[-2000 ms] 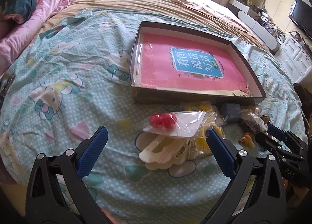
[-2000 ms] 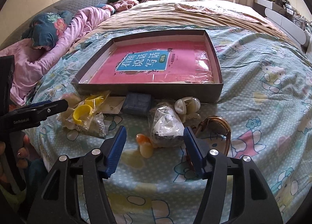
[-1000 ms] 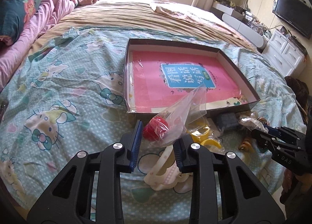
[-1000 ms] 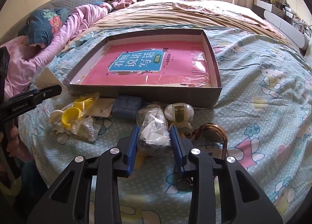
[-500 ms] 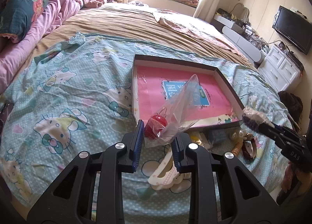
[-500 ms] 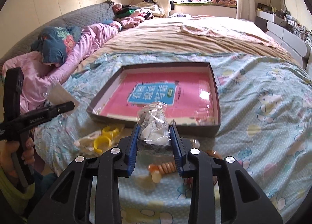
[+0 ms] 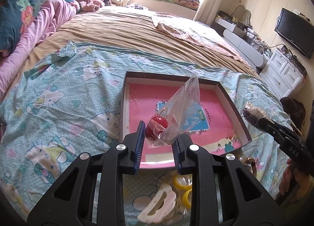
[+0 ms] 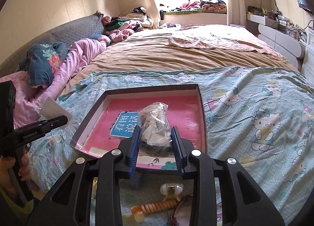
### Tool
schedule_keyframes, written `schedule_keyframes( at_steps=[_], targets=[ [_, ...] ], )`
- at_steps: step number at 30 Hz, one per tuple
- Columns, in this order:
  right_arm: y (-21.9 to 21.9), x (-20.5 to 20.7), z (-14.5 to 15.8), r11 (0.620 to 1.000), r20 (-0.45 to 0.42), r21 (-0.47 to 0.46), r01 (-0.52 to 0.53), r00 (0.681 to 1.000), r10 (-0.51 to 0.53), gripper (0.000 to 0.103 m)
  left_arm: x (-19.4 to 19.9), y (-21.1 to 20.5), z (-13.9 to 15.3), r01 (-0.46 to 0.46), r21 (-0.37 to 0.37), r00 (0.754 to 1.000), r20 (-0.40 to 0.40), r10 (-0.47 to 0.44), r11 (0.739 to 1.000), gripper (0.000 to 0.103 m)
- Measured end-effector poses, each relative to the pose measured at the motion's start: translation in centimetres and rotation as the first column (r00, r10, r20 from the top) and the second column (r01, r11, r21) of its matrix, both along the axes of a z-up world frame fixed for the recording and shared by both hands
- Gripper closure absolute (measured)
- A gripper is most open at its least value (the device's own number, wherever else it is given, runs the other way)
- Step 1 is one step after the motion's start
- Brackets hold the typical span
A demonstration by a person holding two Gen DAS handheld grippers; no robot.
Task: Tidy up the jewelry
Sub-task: 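Carry both bags over the pink-lined box and open both tools to drop them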
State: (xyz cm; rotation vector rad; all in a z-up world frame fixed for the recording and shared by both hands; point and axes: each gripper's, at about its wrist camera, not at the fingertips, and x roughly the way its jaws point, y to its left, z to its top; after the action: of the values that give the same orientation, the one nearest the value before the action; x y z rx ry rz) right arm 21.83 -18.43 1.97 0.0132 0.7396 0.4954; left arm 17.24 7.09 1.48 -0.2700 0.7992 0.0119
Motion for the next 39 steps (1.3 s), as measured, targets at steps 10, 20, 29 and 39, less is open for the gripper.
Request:
schedule_keyframes(
  at_steps=[10,20,29,39],
  targets=[
    [-0.1,3.1,-2.2,0.998,-0.044,-0.033,0.061,0.997,-0.063,0.073,4.0,-1.3,-2.2,0.033,-0.021,0.999,-0.031,-0.033,0.999,0.085],
    [1.4,5.2,-4.9,0.995,-0.093,-0.067,0.074,0.992,-0.080,0.073,5.5,-1.4,-5.4,0.057,-0.024,0.991,-0.122,-0.060,0.998,0.085],
    [1.6,5.9,-6.8,0.992,-0.124,-0.091,0.087,0.988,-0.097,0.072,5.8,-1.5,-6.1,0.066,-0.015,0.986,-0.149,-0.068,0.998,0.085],
    [0.0,4.5,-6.1,0.994,-0.110,-0.053,0.097,0.989,-0.102,0.053,5.7,-1.5,-6.1,0.072,-0.013,0.985,-0.155,-0.073,0.997,0.084]
  ],
)
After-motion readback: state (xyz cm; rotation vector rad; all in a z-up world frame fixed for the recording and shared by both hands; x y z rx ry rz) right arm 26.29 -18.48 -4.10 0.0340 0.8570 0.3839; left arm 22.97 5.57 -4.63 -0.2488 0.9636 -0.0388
